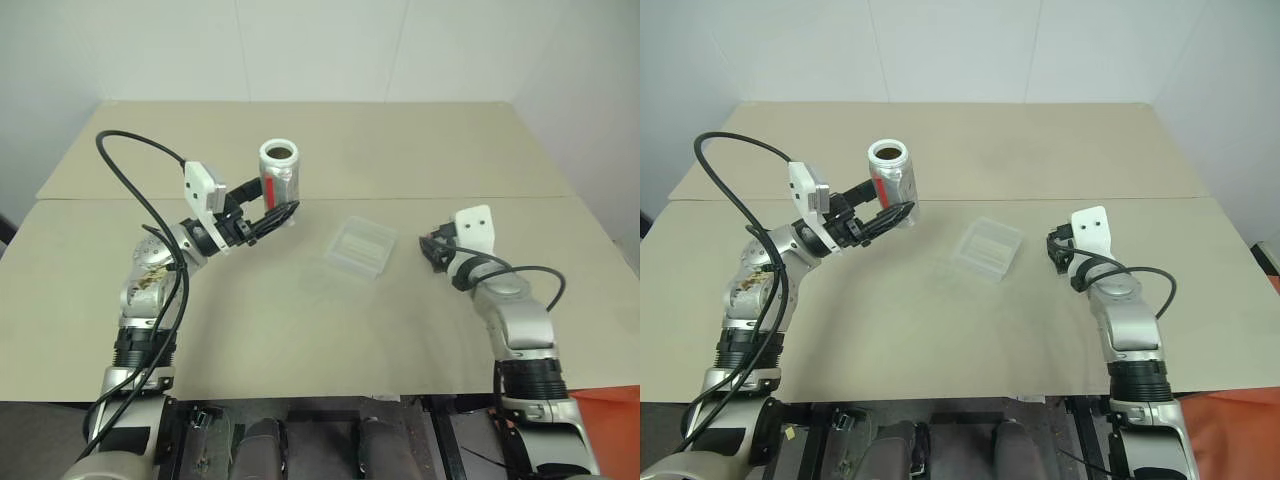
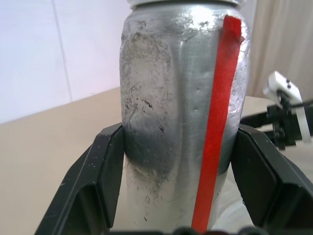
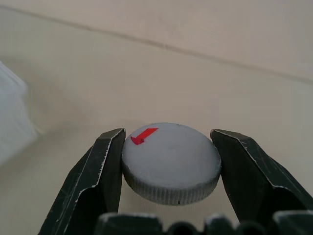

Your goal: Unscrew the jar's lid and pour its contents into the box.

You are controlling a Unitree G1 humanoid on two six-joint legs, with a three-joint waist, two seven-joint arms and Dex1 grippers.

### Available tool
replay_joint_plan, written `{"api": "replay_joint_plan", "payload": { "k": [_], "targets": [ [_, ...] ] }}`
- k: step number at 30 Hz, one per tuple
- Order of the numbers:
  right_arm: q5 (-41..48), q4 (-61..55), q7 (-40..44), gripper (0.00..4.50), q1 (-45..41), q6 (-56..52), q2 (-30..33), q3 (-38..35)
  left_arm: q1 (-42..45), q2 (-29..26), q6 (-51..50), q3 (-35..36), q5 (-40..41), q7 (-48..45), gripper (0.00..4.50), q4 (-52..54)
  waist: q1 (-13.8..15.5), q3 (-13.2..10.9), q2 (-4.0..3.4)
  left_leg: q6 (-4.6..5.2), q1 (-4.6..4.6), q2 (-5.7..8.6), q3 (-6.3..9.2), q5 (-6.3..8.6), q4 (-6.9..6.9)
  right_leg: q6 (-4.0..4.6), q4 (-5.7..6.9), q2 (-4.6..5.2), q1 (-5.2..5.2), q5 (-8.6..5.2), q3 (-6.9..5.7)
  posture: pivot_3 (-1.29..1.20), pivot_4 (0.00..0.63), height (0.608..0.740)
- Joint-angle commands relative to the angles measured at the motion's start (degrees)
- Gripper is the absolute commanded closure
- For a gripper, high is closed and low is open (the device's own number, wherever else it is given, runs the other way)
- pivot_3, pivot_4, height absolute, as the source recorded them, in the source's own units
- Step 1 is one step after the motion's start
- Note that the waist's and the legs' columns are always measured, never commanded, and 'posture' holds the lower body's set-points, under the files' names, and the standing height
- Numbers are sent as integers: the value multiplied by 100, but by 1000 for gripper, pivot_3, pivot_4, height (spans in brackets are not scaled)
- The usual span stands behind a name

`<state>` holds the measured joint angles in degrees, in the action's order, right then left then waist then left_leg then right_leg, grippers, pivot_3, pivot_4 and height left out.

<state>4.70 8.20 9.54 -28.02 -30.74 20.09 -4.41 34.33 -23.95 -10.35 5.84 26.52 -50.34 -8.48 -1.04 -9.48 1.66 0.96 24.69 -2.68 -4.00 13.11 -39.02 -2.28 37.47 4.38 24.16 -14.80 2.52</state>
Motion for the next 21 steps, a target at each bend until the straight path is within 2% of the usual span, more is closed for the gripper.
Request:
{"api": "replay_joint_plan", "payload": {
  "k": [1, 3, 4, 9, 14, 17, 21],
  "targets": [
    [-53, 138, 55, 873, -238, 371, 37, -40, 88, 67, 99, 83, 77, 24, 1549, 164, 3, 0, 0, 0, 0, 0, 0, 0, 1, 0, 0, 0, 0, 0, 0, 0, 150, 740],
    [-34, 54, 267, 224, -210, 364, 84, 55, 87, 87, 80, 77, 82, 36, 1549, 184, 5, 0, 0, 0, 0, -1, 1, 0, 3, 0, 1, -1, 0, 0, -1, 0, 150, 740],
    [39, -118, 433, 54, -180, 215, 141, 74, 87, 80, 101, 60, 32, 50, 1549, 159, 5, 0, 0, 0, 0, -1, 1, 0, 4, 0, 3, -1, -1, 0, -2, 0, 150, 740],
    [518, -1481, 1464, 54, -1, -676, 875, 46, 187, -11, 405, -79, -583, 381, 1549, -171, 39, 0, 0, 0, 4, 1, 3, 0, 3, 0, 7, 1, -2, 0, -3, 0, 150, 740],
    [1547, -2374, 2614, 54, -143, -1293, 1746, -401, 498, -27, 1057, -272, -1343, 736, 1549, -758, 46, 0, 0, 1, 2, -1, 10, 1, 4, -1, -23, -3, -11, 0, -12, 0, 150, 740],
    [2105, -2529, 3228, 54, -250, -1554, 2132, -545, 800, -80, 1983, -648, -2183, 1053, 1549, -1342, 65, 0, 1, 1, 2, 4, 10, 1, 3, -5, -32, -1, -18, 3, -13, 0, 150, 740],
    [2458, -2725, 4001, 54, -288, -1582, 2720, -399, 1938, -651, 4284, -1963, -4687, 2226, 1549, -2731, 132, -2, 4, 3, 4, 8, 10, 1, 6, -5, -37, 0, -16, 4, -13, 0, 150, 740]
  ]
}}
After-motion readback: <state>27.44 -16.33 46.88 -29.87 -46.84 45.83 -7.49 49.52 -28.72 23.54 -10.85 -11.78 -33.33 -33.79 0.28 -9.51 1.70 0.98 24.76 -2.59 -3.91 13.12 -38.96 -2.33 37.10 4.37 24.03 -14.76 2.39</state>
